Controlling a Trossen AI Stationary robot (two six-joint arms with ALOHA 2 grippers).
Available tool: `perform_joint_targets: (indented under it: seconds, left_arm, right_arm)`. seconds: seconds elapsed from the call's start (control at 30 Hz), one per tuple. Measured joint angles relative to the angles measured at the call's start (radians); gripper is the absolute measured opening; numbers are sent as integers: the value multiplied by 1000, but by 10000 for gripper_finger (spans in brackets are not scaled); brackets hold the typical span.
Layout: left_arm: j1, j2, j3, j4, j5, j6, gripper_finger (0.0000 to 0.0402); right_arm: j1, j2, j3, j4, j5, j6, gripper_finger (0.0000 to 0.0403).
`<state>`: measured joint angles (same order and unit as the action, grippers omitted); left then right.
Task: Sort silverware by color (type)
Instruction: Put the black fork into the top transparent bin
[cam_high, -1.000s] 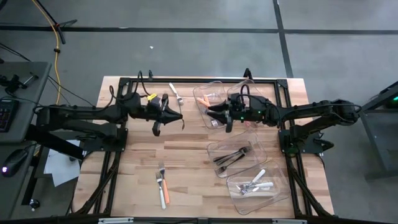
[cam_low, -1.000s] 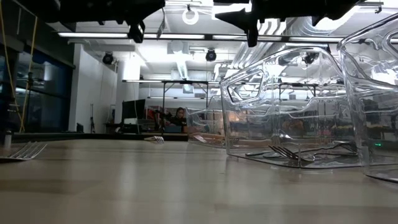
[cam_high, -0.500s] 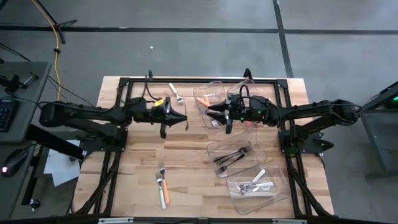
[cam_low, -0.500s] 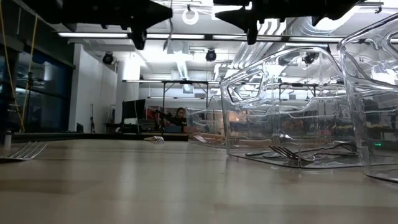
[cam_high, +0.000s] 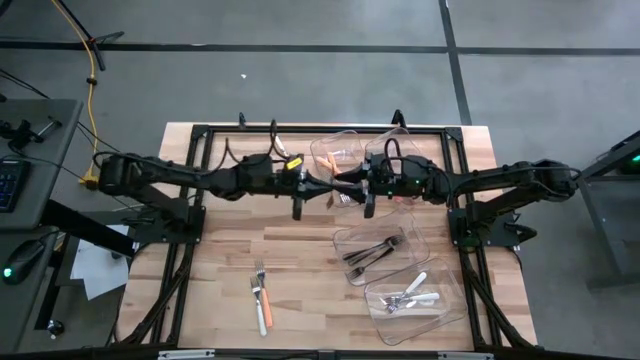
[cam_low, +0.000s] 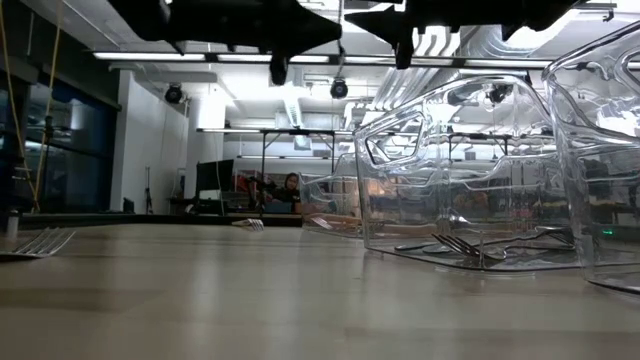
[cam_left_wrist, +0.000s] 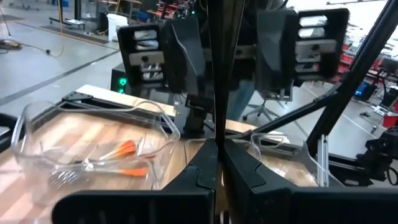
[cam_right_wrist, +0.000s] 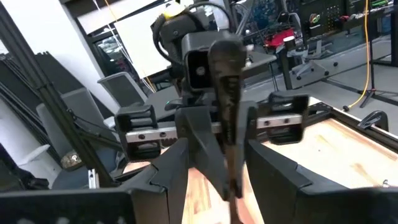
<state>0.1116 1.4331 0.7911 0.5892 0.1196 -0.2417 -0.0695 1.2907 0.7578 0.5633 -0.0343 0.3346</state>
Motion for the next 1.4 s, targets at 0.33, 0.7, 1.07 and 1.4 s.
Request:
perform_joint_targets:
  seconds: [0.33,0.7,1.07,1.4]
  left_arm:
    - [-4,75,71,2,1,0,0]
    - [-4,77,73,7,0,10,0]
    - [-2,77,73,8,0,10,8]
    - [1,61,73,-32,-1,-7,49]
  right_arm:
    - [20,0,0,-25,53,5,144]
    - [20,0,0,-52,53,5,114]
    - [17,0,0,-54,57,0,18]
    - [17,1,0,-53,57,-7,5]
